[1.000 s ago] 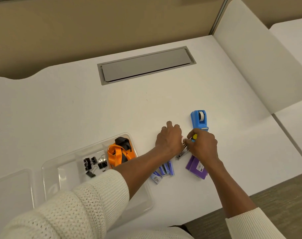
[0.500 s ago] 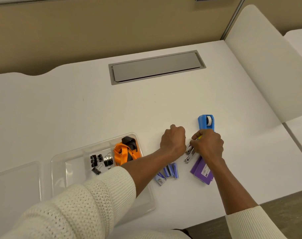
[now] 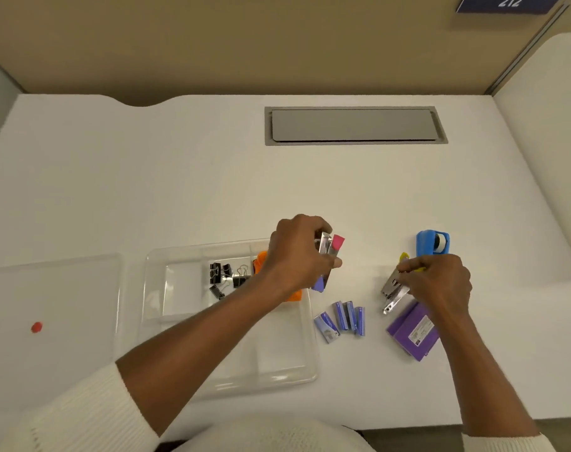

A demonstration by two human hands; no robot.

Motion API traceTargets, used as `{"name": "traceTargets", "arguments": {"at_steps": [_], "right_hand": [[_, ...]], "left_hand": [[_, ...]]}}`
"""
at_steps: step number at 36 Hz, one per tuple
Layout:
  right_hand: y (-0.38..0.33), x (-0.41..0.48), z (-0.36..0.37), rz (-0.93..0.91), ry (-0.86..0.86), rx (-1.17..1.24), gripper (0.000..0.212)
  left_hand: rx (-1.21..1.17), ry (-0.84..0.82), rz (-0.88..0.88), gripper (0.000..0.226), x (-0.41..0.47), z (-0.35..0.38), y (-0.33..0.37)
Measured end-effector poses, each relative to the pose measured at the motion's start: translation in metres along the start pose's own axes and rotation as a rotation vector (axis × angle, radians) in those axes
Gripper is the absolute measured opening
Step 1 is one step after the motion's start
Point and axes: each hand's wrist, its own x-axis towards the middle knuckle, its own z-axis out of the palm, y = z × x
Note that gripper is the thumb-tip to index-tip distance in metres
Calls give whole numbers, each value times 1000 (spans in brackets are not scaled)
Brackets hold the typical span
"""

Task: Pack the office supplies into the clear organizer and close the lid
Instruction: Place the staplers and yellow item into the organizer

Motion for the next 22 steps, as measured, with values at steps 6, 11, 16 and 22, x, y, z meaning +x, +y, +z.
{"name": "traceTargets", "arguments": {"at_steps": [6,11,16,22], "right_hand": [[-37,-42,-25,-89,-20,14,10],[-68,-84,-33,-200,-199,61,24],[-84,-124,-7,-328,-345,-3,23],[-76,-140,26,-370,-377,-104,17]], "left_hand": [[47,53,-88,45,-52,-34,-38],[103,44,-129,51,-90,-21,-66],[179,22,-147,54,-111,7,-81],[326,-10,-40,42,-119,30,-85]]}}
